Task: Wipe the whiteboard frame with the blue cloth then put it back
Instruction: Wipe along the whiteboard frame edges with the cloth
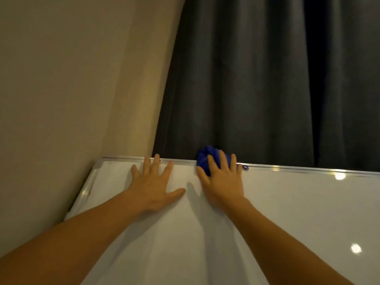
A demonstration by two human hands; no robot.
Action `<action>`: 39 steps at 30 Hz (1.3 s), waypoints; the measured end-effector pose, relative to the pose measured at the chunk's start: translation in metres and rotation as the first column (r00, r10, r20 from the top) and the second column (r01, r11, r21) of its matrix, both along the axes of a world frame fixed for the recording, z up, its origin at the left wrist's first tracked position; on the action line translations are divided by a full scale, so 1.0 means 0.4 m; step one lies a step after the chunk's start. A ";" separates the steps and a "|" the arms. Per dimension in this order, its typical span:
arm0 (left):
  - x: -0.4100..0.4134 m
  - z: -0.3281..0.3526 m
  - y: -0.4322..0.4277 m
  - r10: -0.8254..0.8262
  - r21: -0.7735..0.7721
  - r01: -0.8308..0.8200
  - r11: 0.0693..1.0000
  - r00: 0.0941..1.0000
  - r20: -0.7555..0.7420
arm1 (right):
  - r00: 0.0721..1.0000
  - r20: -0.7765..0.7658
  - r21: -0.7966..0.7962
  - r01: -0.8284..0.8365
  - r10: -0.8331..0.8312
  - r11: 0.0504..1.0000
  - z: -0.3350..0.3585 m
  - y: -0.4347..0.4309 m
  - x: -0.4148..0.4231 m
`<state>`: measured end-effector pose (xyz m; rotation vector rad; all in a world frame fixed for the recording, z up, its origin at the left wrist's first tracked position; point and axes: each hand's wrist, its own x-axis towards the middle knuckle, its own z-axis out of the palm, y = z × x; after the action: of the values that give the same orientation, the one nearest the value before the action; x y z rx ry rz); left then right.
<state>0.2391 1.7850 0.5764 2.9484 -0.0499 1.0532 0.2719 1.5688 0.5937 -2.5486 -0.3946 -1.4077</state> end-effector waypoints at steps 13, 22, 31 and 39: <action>-0.007 -0.075 -0.279 -0.045 0.153 0.044 0.987 0.999 -0.003 | 0.905 -0.312 0.078 0.327 -0.288 0.942 0.030 -0.476 -0.038; -0.012 -0.041 -0.479 0.149 -0.054 -0.153 0.987 0.986 -0.074 | 0.996 -0.086 -0.360 -0.015 -0.017 0.933 -0.028 -0.416 -0.019; 0.064 0.028 -0.770 0.026 -0.039 -0.021 0.999 0.991 0.135 | 0.965 -0.027 -0.180 0.253 -0.262 0.951 0.099 -1.032 0.059; 0.158 0.042 -1.164 -0.096 0.148 0.075 0.986 0.985 0.141 | 0.988 0.012 -0.244 -0.143 0.151 0.959 -0.007 -1.020 0.097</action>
<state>0.3021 1.3195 0.5934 2.9526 -0.2613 1.3046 0.3106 1.1607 0.5909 -2.6207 -0.7905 -1.4221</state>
